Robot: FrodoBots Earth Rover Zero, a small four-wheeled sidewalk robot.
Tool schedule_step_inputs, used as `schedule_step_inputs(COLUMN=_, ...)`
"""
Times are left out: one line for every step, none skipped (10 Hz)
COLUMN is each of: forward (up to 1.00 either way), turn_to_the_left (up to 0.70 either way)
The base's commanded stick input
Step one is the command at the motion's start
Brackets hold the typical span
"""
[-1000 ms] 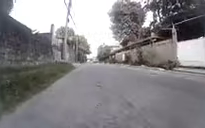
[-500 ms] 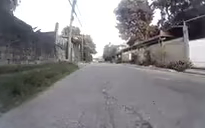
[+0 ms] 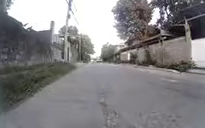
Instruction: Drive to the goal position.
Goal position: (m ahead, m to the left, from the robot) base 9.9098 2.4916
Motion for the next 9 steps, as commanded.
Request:
schedule_step_inputs(forward=1.0, turn_to_the_left=0.1)
schedule_step_inputs(forward=1.0, turn_to_the_left=0.1)
schedule_step_inputs(forward=1.0, turn_to_the_left=0.1)
schedule_step_inputs(forward=1.0, turn_to_the_left=0.1)
schedule_step_inputs(forward=1.0, turn_to_the_left=0.1)
schedule_step_inputs(forward=1.0, turn_to_the_left=0.1)
schedule_step_inputs(forward=1.0, turn_to_the_left=-0.18)
schedule_step_inputs(forward=1.0, turn_to_the_left=-0.3)
schedule_step_inputs(forward=1.0, turn_to_the_left=-0.3)
